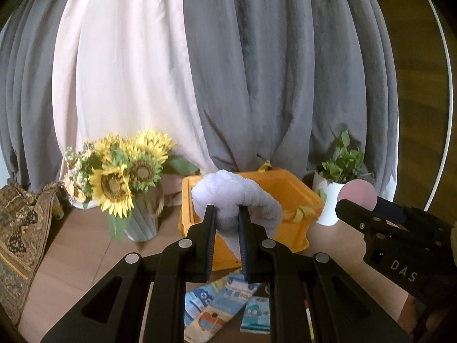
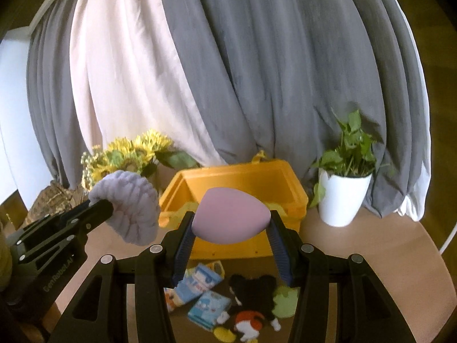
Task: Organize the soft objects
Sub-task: 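Carry the lavender sock with the left gripper while the right gripper carries the pink felt over the crate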
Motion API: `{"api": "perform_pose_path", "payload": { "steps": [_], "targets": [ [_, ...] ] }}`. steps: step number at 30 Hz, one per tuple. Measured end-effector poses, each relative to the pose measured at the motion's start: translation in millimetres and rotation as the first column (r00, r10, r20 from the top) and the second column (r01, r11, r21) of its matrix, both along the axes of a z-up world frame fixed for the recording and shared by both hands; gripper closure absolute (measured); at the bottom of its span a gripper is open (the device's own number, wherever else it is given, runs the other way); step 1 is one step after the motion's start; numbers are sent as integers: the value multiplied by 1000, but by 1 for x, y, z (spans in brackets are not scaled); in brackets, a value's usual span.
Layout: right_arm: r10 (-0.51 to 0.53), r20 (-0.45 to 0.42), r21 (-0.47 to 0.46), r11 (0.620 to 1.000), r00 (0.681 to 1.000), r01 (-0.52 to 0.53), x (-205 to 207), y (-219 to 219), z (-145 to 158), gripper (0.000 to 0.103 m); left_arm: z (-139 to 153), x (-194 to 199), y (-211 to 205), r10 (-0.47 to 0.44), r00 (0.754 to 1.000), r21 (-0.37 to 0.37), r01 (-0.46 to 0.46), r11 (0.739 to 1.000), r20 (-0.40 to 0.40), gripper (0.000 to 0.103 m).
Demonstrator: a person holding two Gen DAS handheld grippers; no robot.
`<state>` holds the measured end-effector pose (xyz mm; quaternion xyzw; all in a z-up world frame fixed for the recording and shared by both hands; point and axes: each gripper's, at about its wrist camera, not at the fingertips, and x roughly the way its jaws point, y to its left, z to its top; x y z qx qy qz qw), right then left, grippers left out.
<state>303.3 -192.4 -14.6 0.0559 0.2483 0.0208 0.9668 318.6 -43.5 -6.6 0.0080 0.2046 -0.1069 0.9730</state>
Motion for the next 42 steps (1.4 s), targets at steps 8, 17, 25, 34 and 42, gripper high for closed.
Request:
{"api": "perform_pose_path", "payload": {
  "steps": [8,17,25,34,42],
  "targets": [
    [8,61,-9,1000,998,-8,20,3,13,52,8,22,1,16,999,-5,-16,1000,38,87],
    [30,73,-10,1000,997,-30,58,-3,16,52,12,58,-2,23,998,-7,-22,1000,54,87],
    [39,62,-6,999,997,-39,97,-8,10,52,10,95,-7,15,999,-6,-15,1000,44,87],
    [43,22,-24,999,999,-42,138,-10,-7,52,-6,135,-18,7,1000,14,-7,1000,-5,87],
    [40,-41,-5,999,998,-41,173,-18,-32,52,-30,172,-28,-3,997,28,5,1000,-74,87]
  ]
}}
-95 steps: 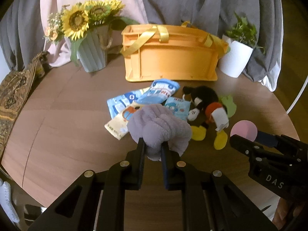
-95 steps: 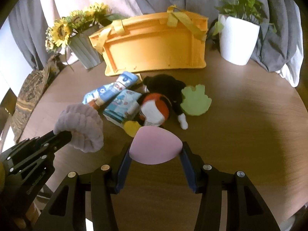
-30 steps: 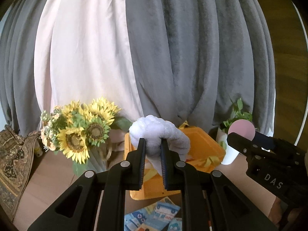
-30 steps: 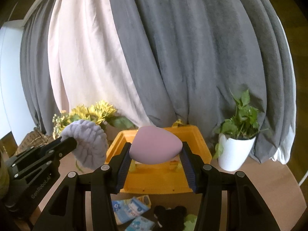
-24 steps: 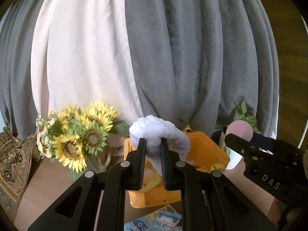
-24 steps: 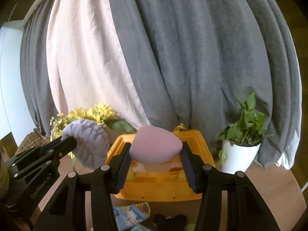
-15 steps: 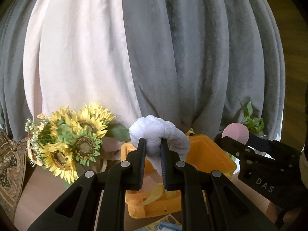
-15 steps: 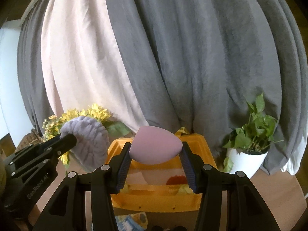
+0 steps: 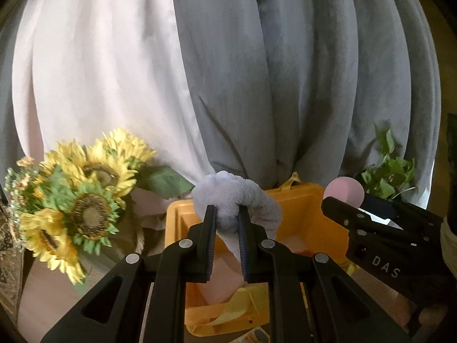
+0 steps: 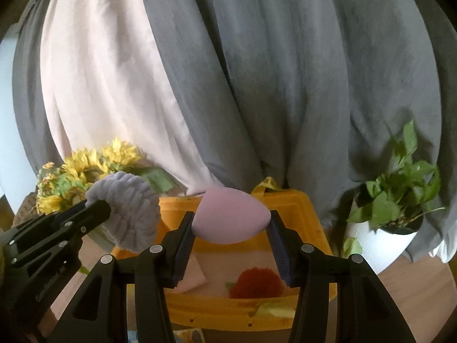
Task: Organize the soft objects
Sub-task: 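Carry the lavender sock with the left gripper while the right gripper carries the pink felt over the crate, then open the left gripper over the crate while the right gripper also opens to drop the pink felt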
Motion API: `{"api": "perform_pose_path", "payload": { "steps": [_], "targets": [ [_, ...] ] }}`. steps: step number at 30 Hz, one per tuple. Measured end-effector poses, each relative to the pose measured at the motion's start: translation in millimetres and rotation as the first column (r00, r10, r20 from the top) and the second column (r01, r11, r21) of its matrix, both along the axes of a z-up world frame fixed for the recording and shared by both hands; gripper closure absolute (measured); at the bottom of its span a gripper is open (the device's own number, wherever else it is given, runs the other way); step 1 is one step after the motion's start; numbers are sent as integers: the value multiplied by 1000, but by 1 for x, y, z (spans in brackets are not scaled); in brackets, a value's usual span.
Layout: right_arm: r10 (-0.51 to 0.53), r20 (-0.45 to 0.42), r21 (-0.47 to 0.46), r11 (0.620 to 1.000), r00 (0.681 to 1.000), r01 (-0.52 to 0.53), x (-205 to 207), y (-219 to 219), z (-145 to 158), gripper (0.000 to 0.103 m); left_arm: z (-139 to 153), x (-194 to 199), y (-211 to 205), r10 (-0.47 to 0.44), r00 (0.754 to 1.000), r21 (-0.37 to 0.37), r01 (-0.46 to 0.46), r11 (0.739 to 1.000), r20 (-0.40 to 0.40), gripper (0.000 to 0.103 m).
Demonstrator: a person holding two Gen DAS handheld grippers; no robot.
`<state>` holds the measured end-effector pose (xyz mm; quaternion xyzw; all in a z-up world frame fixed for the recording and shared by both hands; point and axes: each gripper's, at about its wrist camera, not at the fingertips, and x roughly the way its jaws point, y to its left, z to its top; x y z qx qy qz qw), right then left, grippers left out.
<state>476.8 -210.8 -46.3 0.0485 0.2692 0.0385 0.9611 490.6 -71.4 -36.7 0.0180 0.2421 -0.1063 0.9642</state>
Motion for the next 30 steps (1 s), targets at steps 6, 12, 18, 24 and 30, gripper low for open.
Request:
{"api": "perform_pose_path", "payload": {
  "steps": [6,12,18,24,30],
  "targets": [
    [-8,-54,16,1000,998,9,24,-8,-21,51,-18,23,-7,-17,998,6,17,1000,-57,86],
    [-23,-113,42,999,993,27,43,-16,-37,48,-25,30,-10,-9,998,22,10,1000,-60,67],
    [-36,-119,36,999,992,40,45,-19,-38,42,-25,23,-7,4,999,34,-3,999,-54,65],
    [-37,-107,30,999,994,41,33,-17,-31,42,-18,2,-2,9,999,43,-8,999,-30,65],
    [-32,-77,25,999,996,34,6,-13,-17,42,-3,-27,4,22,1000,49,-22,999,0,65]
  ]
}}
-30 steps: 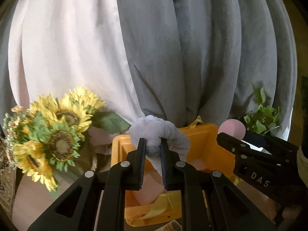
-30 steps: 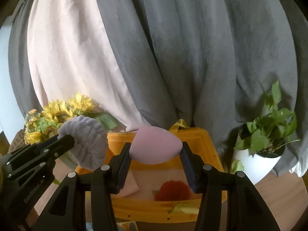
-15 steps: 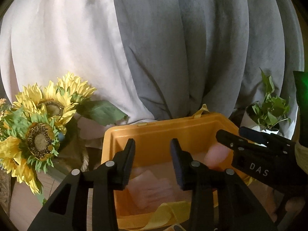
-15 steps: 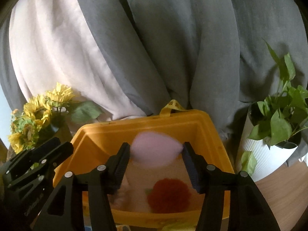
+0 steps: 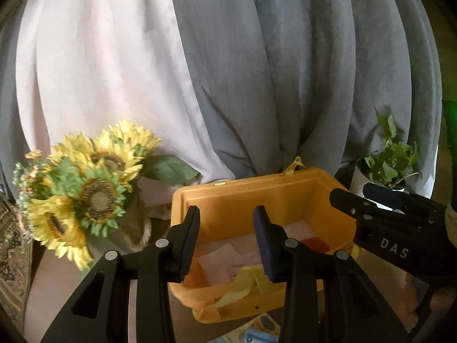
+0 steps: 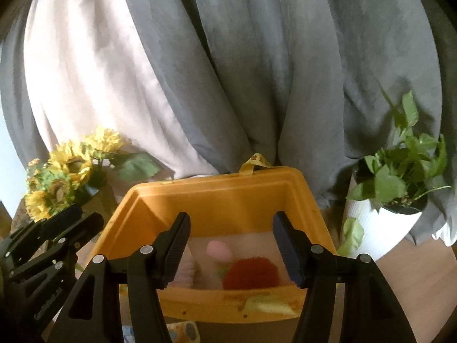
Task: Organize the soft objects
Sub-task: 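Open the left gripper over the crate while the right gripper also opens to drop the pink felt, then withdraw both tools from the crate toward the remaining toys on the table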
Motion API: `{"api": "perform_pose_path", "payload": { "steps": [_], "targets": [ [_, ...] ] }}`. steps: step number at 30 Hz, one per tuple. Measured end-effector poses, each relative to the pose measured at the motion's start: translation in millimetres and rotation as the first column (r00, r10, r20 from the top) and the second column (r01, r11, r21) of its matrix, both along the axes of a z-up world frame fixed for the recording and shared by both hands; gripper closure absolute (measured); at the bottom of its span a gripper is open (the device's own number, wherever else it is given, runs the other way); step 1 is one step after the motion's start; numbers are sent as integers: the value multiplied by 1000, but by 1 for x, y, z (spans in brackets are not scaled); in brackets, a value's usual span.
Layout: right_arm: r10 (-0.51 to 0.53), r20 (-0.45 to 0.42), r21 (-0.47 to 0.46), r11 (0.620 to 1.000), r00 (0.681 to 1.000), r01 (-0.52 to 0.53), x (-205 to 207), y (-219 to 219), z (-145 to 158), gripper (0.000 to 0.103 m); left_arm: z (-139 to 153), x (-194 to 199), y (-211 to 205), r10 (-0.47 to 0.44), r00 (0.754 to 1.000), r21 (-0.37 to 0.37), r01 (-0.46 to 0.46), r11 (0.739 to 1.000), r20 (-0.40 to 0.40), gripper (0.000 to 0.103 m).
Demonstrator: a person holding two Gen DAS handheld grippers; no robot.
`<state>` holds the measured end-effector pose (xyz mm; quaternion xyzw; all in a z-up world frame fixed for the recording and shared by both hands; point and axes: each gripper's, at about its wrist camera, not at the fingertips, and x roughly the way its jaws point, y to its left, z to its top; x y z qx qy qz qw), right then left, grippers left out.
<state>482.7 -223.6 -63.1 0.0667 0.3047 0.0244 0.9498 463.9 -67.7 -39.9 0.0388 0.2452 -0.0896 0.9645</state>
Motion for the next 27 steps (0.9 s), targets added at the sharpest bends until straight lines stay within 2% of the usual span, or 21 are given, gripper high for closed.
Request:
{"api": "perform_pose_path", "payload": {
  "steps": [15,27],
  "targets": [
    [14,71,-2,1000,997,-14,-61,7,34,42,25,-60,8,26,999,5,-26,1000,46,65],
    [15,89,7,1000,996,-16,-106,12,44,42,32,-109,11,29,998,7,-29,1000,52,65]
  ]
}}
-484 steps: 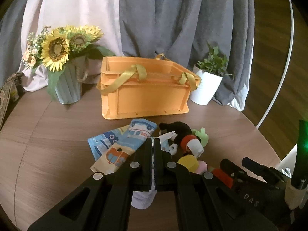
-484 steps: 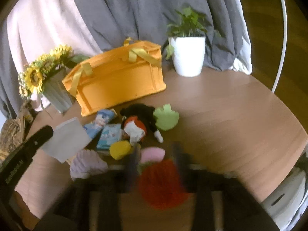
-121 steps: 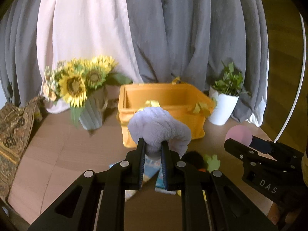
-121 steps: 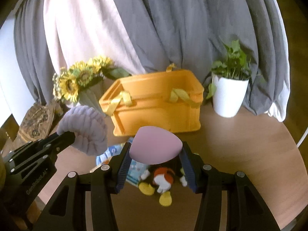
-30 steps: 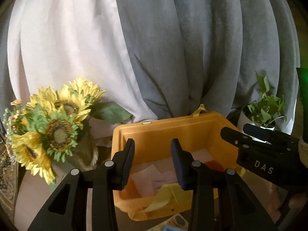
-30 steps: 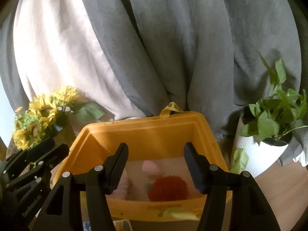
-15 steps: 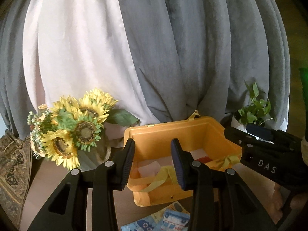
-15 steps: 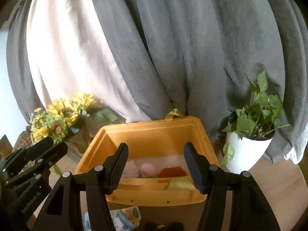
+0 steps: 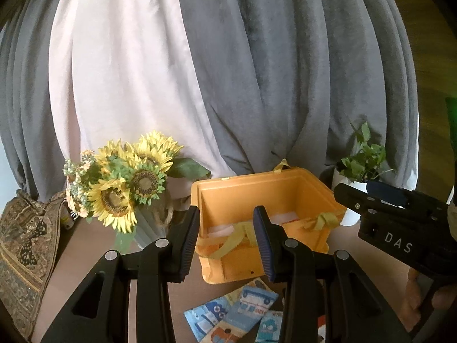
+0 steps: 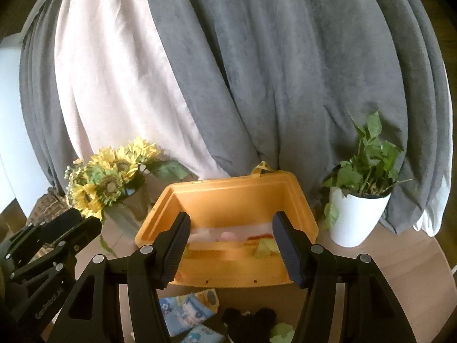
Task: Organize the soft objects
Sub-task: 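Withdraw both tools from the crate toward the remaining toys on the table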
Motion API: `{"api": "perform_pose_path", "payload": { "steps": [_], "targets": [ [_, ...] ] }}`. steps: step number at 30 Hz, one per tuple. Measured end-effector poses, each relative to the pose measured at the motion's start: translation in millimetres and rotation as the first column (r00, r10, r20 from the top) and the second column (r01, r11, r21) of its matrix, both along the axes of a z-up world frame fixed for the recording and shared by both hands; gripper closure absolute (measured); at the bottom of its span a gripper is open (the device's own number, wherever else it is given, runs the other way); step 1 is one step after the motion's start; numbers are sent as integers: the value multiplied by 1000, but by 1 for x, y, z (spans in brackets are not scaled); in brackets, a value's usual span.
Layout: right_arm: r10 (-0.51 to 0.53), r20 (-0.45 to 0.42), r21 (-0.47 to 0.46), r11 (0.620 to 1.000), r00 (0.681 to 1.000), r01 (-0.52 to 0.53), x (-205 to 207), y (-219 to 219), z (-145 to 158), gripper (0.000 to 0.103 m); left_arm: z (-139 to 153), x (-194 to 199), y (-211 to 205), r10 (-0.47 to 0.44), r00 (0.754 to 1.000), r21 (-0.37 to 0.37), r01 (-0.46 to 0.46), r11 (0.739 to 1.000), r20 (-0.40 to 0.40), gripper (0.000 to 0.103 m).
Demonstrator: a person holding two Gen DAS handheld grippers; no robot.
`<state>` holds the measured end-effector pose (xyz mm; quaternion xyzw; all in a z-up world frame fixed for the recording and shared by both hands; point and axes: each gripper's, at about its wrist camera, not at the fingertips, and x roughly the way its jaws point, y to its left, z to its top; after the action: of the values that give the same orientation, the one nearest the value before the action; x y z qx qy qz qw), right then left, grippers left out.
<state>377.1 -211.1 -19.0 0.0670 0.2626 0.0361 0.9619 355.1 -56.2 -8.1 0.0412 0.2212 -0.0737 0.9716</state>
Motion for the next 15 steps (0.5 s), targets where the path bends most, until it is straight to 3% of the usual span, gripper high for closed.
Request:
{"api": "perform_pose_path", "payload": {
  "steps": [15],
  "targets": [
    [-36,-7,-3,999,999,36,-61,11,-7,42,-16,-57,16,-17,999,6,17,1000,-46,65]
  ]
}}
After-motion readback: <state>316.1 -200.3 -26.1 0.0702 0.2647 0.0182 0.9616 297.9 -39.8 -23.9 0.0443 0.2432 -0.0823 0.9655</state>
